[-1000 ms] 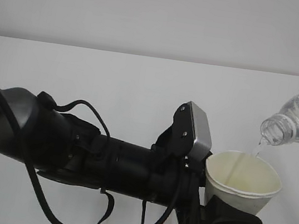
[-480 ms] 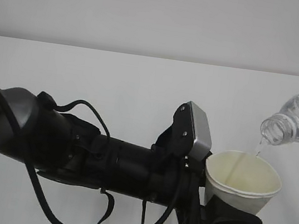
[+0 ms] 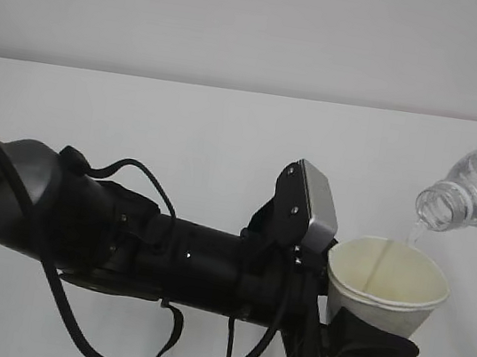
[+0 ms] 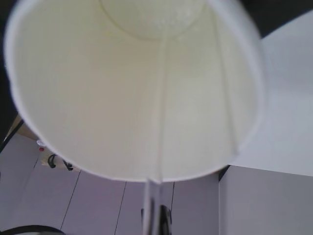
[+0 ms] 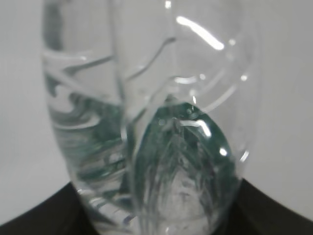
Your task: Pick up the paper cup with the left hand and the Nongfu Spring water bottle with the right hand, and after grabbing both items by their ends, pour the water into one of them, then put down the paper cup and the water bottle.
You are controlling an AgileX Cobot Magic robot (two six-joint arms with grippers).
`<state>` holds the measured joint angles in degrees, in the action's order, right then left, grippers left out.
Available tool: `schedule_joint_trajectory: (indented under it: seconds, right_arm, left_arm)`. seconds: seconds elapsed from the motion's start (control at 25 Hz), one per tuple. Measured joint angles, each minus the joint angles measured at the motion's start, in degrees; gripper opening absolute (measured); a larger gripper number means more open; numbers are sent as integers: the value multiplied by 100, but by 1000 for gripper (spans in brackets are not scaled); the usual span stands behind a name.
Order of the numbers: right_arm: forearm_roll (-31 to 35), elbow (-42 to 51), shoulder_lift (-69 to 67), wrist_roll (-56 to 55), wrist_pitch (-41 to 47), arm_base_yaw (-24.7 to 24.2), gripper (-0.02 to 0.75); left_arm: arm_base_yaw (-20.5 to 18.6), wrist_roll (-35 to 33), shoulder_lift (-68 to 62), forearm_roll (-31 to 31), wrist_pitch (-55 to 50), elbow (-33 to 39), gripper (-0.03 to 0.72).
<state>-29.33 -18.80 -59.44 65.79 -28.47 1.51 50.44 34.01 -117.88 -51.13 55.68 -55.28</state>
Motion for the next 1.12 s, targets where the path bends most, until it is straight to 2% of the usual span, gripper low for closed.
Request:
schedule_joint_trajectory:
  seconds: [1.12]
  right_arm:
    - [-52, 0, 0, 173, -43, 0, 421]
  left_arm:
    - [0, 0, 0, 122, 0, 0, 454]
